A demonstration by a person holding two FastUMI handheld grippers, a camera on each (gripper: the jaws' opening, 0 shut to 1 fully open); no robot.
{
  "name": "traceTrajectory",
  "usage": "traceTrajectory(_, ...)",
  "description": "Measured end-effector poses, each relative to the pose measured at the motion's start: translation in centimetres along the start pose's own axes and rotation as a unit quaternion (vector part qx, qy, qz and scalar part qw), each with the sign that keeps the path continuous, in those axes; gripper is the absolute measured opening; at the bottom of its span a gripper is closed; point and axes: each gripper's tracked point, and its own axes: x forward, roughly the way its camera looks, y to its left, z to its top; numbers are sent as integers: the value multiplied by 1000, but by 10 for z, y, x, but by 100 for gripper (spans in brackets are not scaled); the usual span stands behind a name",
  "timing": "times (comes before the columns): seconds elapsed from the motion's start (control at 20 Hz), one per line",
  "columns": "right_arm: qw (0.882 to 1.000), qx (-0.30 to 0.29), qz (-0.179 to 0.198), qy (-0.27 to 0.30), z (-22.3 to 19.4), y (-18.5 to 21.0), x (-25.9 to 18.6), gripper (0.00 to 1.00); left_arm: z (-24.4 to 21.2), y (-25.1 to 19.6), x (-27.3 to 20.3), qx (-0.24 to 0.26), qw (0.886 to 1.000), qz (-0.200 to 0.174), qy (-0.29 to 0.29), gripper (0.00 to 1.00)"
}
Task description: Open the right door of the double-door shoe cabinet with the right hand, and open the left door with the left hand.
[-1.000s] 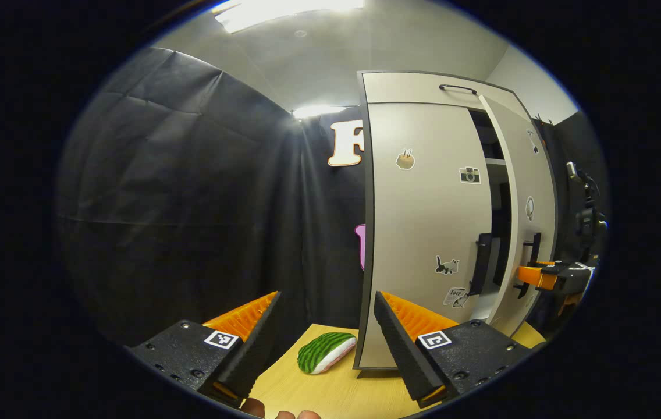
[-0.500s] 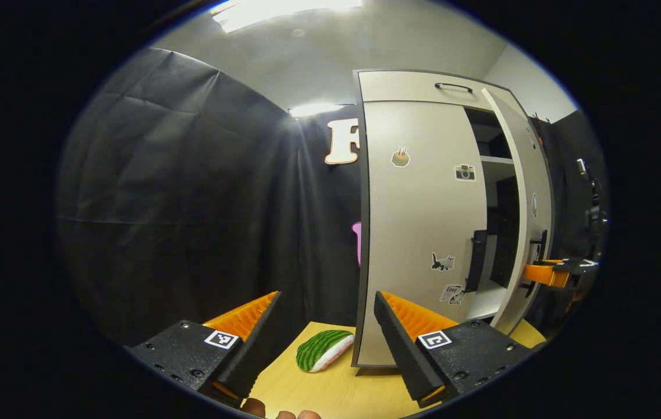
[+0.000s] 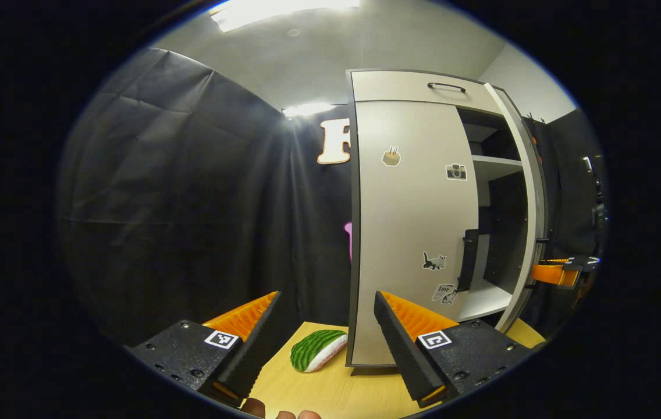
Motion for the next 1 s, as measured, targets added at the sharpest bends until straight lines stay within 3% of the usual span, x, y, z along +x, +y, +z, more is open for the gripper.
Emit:
traceTrajectory(0.2, 1000, 1, -6, -4, 0, -5, -5, 20, 0, -8, -1, -2, 1000, -12, 1, 93)
traceTrajectory(0.95, 997, 21, -70, -16, -2, -32, -24, 19, -3, -38, -2, -7, 998, -59, 0, 96)
traceTrajectory(1.0, 997, 20, -77, -17, -2, -36, -26, 23, -4, -41, -2, -8, 998, -62, 0, 96)
